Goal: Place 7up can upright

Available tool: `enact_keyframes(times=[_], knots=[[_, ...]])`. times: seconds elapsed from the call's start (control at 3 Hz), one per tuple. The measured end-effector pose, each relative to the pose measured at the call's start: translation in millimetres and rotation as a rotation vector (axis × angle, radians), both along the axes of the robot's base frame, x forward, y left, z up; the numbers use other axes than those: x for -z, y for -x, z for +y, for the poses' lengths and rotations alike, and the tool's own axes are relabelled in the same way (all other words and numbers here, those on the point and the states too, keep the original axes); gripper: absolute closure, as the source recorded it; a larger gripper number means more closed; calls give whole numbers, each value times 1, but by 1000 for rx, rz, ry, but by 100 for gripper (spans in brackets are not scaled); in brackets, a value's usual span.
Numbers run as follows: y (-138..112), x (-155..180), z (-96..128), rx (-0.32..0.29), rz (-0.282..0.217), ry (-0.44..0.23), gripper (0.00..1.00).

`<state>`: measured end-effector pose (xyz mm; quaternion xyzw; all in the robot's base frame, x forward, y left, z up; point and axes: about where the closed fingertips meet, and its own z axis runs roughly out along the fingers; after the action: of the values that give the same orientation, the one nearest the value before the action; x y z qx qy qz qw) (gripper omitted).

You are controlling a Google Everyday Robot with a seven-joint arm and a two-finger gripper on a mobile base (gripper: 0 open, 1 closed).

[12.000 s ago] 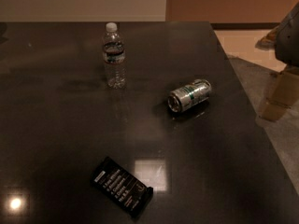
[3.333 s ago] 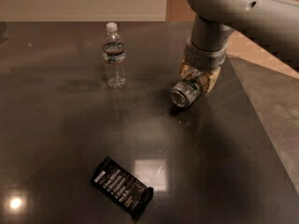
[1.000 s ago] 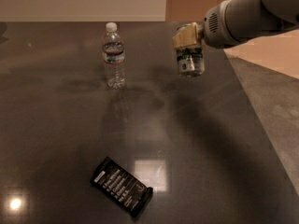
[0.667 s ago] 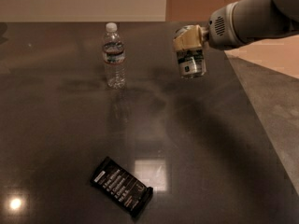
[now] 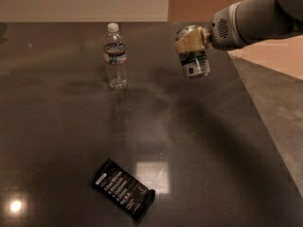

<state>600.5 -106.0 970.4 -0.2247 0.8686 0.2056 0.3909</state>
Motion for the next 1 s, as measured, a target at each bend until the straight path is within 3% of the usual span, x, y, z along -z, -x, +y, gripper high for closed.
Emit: enact_keyframes(times=[0.33, 0.67, 1.0], knots=[[3, -3, 4, -35, -31, 1, 100], [5, -4, 7, -115, -72, -98, 100], [21, -6, 12, -248, -113, -262, 100]])
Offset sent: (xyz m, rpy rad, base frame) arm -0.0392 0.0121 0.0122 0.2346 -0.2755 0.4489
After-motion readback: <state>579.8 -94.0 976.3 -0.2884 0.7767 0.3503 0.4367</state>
